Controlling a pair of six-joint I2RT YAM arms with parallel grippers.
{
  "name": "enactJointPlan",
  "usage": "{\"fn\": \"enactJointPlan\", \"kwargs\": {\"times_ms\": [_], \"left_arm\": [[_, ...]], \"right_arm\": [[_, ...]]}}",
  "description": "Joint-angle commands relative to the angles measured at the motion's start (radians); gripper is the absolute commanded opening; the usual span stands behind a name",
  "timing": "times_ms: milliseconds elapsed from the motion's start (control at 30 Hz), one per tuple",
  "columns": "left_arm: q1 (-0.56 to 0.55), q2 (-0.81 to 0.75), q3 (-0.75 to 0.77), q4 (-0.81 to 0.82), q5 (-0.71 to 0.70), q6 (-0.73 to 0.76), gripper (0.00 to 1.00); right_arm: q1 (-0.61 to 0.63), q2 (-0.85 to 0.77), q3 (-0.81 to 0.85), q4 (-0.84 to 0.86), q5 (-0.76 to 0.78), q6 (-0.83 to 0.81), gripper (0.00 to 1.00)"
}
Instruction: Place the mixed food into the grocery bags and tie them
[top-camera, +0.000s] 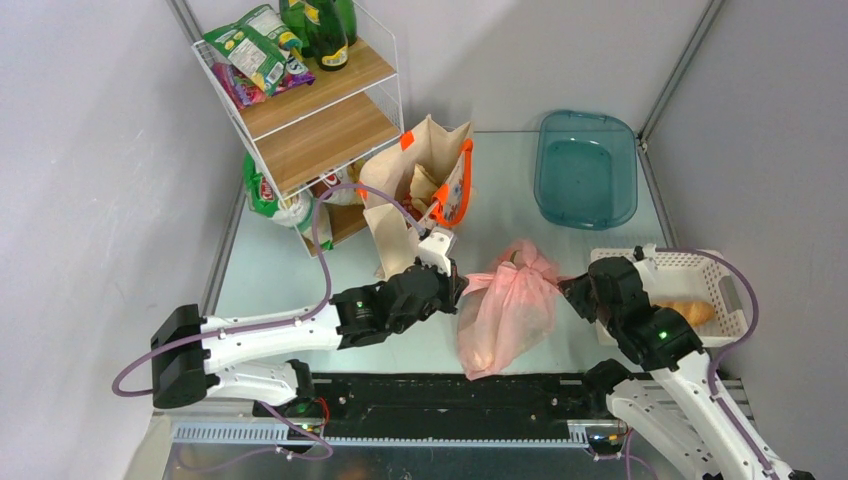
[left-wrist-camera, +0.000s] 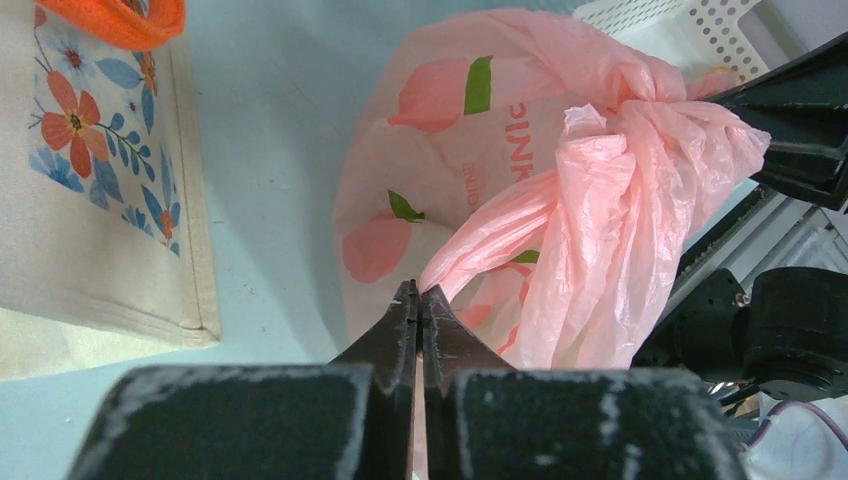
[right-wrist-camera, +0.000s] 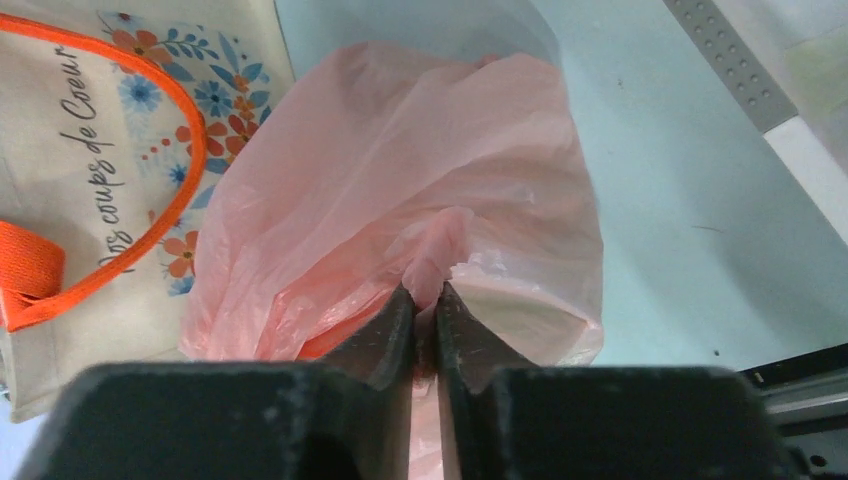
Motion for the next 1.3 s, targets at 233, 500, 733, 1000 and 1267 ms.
{"fn": "enactJointPlan", "kwargs": {"times_ms": [233,500,733,1000,1267], "left_arm": [[0.003,-0.040,0.013,-0.035,-0.084,0.075,0.00],[-0.012,-0.001,0.215,-0.231,-0.220,0.240,0.00],[0.099,-0.061,0.053,-0.229,-0.170,-0.056,0.00],[0.166,-0.110,-0.129,-0.166,-0.145,-0.131,0.00],[0.053,-0.059,0.108,-0.248,-0.333,0.089,0.00]], "right_arm": [[0.002,-0.032,-0.025,0.093,0.148,-0.161,0.00],[0.139,0.087,0.069,0.272,0.264,-0.487,0.00],[-0.212,0.138,-0.100,0.209,0.085,-0.266,0.00],[-0.420,-0.005,-0.239,0.325,0.006,-0.313,0.00],[-0.102,0.096,-0.035,0.240,0.374,-0.374,0.00]]}}
